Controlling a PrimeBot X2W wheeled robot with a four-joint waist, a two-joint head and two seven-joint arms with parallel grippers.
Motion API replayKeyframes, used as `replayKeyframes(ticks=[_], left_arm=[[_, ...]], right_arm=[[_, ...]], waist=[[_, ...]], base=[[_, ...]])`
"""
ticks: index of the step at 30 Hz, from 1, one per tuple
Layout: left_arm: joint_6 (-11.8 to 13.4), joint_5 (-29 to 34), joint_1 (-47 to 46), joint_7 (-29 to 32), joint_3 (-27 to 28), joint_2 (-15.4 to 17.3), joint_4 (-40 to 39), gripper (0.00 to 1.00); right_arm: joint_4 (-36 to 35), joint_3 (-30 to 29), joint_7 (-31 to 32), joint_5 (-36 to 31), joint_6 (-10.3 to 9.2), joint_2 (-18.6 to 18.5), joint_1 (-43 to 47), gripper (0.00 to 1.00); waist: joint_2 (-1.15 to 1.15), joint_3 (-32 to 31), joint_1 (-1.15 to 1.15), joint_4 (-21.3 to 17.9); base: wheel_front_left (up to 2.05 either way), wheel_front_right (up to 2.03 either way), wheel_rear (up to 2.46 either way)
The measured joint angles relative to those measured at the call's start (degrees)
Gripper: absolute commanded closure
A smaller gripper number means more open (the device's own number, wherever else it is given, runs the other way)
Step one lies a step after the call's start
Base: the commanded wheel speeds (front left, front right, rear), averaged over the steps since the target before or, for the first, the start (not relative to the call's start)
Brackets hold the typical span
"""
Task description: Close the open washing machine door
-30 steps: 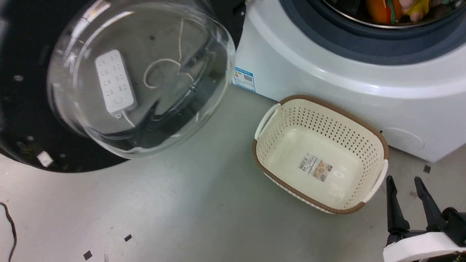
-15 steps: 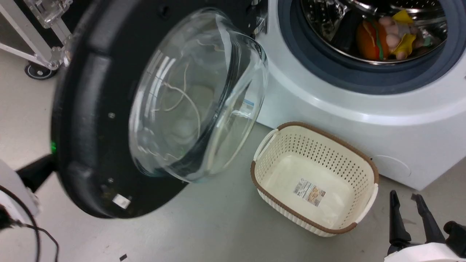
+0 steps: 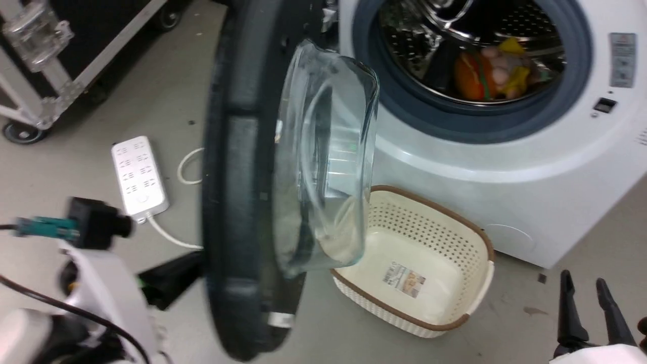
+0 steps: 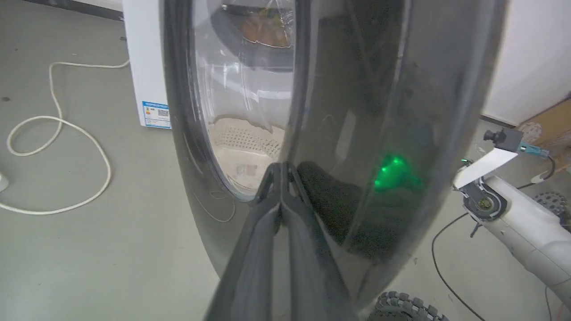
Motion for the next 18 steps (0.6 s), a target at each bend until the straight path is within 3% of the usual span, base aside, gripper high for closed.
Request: replayKeyframes(ticks=[8, 18], left_arm=[[0.0, 2.8, -6.1, -3.9, -9.2, -5.5, 0.9, 1.0], [0.0, 4.9, -16.4, -9.9, -19.2, -12.5, 9.4, 1.0]], right_arm=[[-0.5, -1.7, 0.0, 0.6, 0.0, 0.0, 0.1, 0.0], [-1.4, -1.7, 0.0, 1.5, 0.0, 0.0, -0.1, 0.0]], waist=[[0.0, 0.2, 0.0, -5.1], [0.0, 1.6, 0.01, -13.0]], base=[[0.0, 0.0, 0.0], [0.0, 0.0, 0.0]])
